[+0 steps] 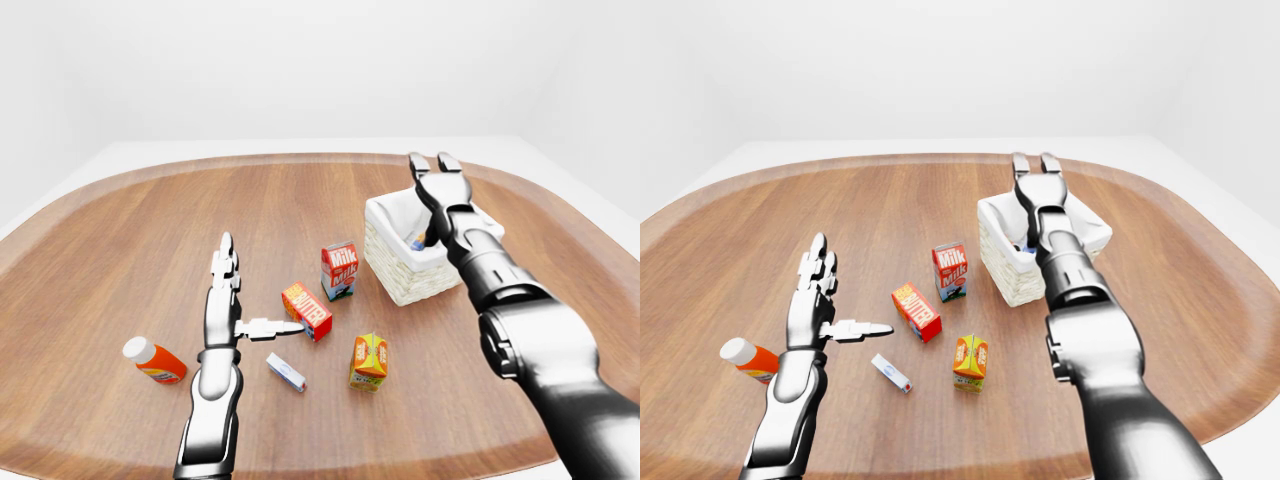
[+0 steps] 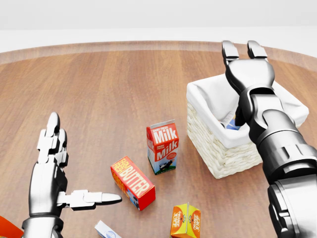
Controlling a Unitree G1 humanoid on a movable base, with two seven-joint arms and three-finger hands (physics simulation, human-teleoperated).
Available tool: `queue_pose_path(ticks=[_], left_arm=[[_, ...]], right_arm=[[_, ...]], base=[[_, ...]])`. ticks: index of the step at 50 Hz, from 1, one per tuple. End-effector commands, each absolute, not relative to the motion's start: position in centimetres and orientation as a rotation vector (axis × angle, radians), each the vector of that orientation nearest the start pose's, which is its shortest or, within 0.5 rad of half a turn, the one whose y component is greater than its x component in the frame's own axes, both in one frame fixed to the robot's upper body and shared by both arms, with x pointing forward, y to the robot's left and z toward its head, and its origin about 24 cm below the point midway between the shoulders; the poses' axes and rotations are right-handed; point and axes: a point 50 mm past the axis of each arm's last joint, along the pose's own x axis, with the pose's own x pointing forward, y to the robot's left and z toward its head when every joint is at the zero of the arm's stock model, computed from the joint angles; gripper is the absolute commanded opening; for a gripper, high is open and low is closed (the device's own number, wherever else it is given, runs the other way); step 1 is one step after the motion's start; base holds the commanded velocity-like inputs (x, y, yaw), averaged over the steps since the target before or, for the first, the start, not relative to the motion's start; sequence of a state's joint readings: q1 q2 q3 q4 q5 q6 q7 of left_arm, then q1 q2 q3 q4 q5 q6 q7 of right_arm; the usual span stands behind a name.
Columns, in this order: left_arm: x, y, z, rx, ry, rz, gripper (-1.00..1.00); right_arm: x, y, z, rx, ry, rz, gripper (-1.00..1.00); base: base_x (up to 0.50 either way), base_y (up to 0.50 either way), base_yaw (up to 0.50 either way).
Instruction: Pick up the alphabet soup and the tomato sauce, and put them in the basket.
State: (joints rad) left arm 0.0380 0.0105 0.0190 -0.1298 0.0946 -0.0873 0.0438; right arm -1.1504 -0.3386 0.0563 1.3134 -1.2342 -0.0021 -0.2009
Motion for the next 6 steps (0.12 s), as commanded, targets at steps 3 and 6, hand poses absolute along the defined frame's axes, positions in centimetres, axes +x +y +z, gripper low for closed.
queue_pose_path(ticks=[3,6], left_arm=[[24.35,16.15,7.4,0.084,-0.193,0.076,1.0],[24.35,16.15,7.4,0.084,-0.193,0.076,1.0]], right_arm=[[42.26,-19.8,17.41,-1.612,0.0,-0.13,1.0],[42.34,-19.83,17.91,-1.614,-0.005,-0.134,1.0]], base=[[0.0,0.0,0.0],[0.0,0.0,0.0]])
